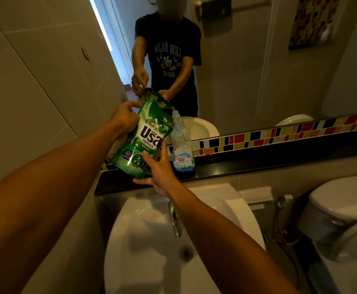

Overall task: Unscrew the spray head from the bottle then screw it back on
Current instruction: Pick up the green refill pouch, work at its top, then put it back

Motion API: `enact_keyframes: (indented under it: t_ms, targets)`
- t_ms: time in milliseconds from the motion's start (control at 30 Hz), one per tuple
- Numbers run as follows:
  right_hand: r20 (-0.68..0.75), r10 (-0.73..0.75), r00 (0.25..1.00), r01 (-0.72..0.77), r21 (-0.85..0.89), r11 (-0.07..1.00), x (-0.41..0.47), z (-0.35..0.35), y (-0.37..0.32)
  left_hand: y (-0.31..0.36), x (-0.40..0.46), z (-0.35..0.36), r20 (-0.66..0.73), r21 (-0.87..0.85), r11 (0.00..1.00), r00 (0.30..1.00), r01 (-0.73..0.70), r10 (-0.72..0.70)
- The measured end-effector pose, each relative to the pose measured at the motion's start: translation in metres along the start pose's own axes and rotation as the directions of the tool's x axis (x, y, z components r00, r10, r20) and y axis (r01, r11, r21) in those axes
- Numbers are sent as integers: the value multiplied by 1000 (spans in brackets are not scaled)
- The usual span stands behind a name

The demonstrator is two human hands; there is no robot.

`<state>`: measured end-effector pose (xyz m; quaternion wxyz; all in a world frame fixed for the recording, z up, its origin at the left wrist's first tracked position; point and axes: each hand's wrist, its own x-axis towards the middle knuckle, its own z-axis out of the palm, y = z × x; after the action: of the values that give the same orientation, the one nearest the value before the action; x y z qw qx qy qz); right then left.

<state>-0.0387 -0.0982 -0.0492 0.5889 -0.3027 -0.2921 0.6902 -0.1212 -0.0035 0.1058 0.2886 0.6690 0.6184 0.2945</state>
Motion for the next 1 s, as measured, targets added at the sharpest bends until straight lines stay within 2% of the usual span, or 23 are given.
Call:
enact_keyframes:
  t_ms: [1000]
  targets:
    - [10,-6,1000,6,10,1000,2,2,0,9,-5,1,-5,-18,1000,1000,1,-1]
